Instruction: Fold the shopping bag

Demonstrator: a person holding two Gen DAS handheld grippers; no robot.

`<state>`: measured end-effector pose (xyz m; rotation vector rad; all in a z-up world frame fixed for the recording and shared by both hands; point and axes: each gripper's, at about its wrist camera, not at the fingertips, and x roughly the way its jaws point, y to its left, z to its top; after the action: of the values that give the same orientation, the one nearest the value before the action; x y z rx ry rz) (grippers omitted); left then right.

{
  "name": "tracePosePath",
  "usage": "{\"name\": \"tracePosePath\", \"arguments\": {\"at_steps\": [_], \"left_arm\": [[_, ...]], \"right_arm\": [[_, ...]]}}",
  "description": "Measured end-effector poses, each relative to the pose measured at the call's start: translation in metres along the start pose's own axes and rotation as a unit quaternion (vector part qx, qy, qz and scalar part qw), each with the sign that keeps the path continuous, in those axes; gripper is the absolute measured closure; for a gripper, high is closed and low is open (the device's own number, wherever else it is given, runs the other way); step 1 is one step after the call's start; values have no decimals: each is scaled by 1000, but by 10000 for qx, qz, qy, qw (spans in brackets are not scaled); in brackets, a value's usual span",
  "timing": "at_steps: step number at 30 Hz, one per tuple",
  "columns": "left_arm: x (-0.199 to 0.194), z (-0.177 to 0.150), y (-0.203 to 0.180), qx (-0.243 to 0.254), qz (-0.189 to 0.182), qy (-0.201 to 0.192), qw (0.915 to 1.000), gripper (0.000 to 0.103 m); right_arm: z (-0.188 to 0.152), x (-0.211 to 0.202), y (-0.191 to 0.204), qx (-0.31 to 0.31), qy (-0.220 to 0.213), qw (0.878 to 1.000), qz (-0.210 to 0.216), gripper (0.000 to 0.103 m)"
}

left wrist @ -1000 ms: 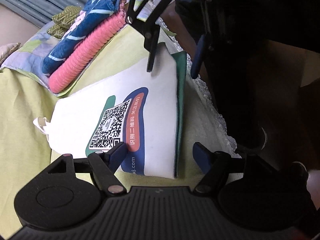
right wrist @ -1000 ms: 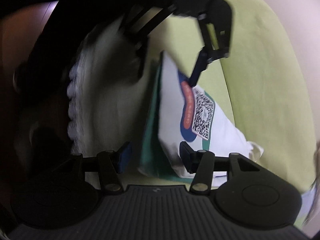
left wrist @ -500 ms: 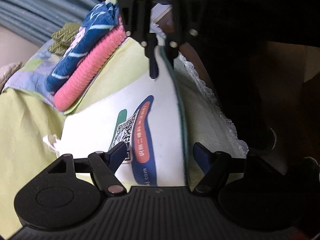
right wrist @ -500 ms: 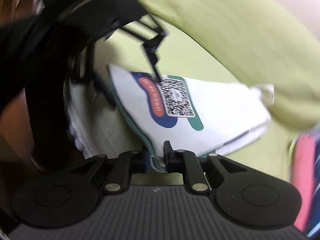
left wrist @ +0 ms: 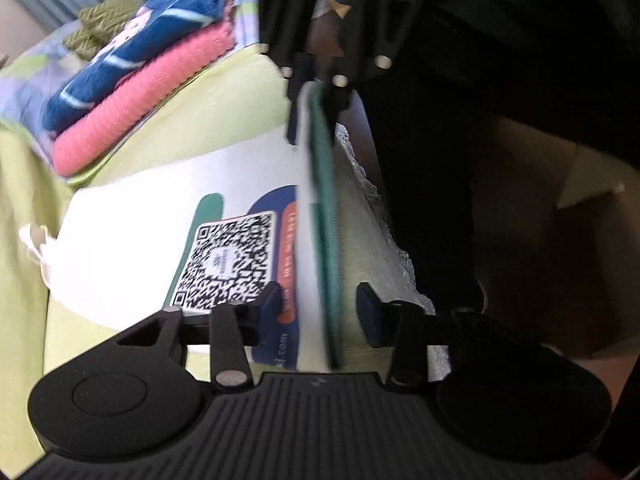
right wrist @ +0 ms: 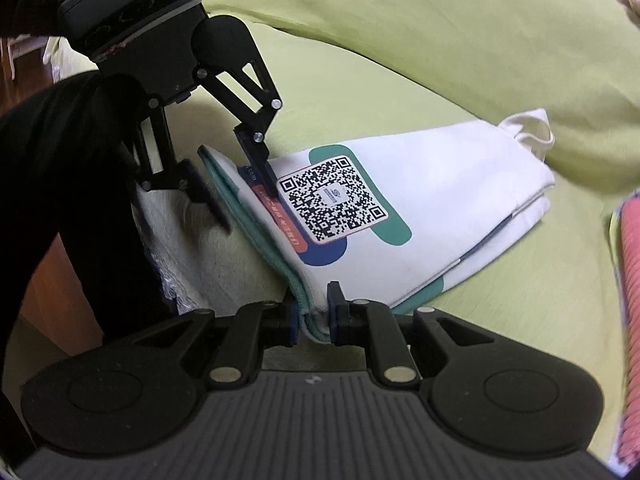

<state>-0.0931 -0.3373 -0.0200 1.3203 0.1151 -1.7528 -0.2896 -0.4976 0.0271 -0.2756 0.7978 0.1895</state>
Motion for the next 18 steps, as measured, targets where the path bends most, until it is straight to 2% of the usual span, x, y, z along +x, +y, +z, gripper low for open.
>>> {"name": "tracePosePath", "arguments": {"at_steps": [6, 10, 13, 15, 18], "left_arm": [[-3, -1, 28, -884, -463, -79, 9950, 71], [-3, -7, 47, -1456, -754, -211, 9862, 71], [-1, -12, 58, -1792, -864, -308, 9795, 77], [0, -15, 64, -1956, -905, -326, 9760, 81], [3, -16, 68, -2094, -957, -331, 9726, 84]], "right_arm": [[-2, 6, -23, 807, -20, 9960, 383, 91], [-9, 8, -50, 1896, -135, 9781, 843, 90], [-17, 11, -61, 2440, -182, 9636, 1073, 90], [-20, 10, -59, 2451, -222, 9632, 1078, 90], [-18, 3, -42, 1817, -342, 9791, 846, 87]]}}
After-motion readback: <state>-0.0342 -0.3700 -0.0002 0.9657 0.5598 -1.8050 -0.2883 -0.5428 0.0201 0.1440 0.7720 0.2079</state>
